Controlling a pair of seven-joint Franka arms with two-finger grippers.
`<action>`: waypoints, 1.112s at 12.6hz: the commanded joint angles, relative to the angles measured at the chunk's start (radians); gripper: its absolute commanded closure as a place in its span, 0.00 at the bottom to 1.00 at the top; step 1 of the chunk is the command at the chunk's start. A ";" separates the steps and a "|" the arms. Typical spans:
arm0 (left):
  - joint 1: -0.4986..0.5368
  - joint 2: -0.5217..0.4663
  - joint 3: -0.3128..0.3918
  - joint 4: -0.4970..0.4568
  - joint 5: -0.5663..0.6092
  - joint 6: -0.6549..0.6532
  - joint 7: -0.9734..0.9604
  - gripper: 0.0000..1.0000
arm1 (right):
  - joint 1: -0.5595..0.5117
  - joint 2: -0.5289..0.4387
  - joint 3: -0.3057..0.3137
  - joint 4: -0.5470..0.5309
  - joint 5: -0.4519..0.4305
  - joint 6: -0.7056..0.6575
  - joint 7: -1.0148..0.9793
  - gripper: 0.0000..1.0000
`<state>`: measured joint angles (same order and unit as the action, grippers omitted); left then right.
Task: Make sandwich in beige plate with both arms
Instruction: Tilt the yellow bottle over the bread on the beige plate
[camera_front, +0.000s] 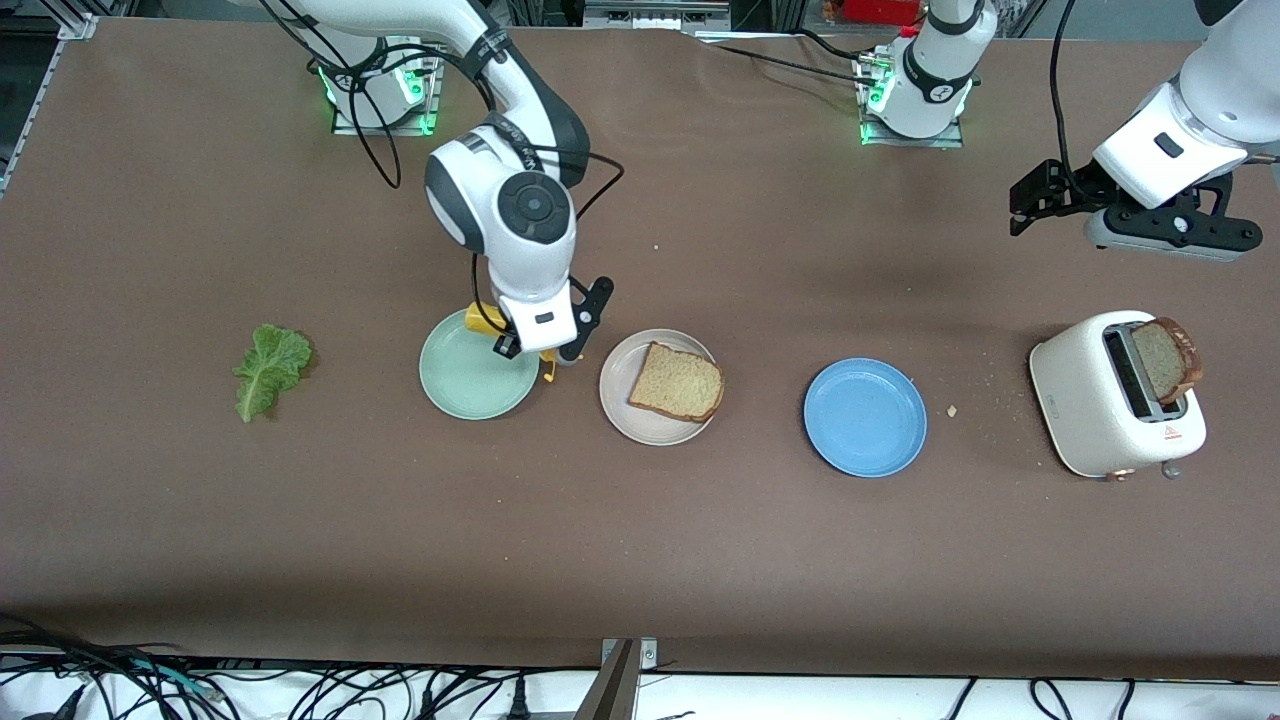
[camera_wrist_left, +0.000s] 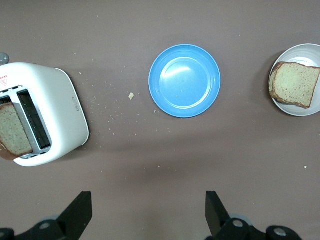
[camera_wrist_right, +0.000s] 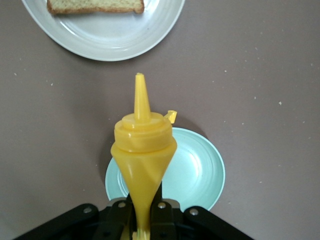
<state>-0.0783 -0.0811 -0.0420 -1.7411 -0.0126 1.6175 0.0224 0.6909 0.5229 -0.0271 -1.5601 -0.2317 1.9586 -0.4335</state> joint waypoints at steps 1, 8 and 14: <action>0.005 0.001 -0.001 0.011 -0.020 -0.001 0.008 0.00 | 0.051 0.017 -0.008 0.000 -0.087 -0.003 0.009 0.89; 0.000 0.011 -0.001 0.025 -0.013 0.002 0.008 0.00 | 0.162 0.100 -0.011 0.055 -0.224 -0.009 0.015 0.88; 0.005 0.012 -0.001 0.025 -0.013 0.002 0.010 0.00 | 0.213 0.144 -0.013 0.061 -0.313 -0.015 0.015 0.88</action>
<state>-0.0789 -0.0804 -0.0424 -1.7386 -0.0126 1.6221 0.0224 0.8815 0.6455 -0.0281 -1.5370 -0.5170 1.9609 -0.4276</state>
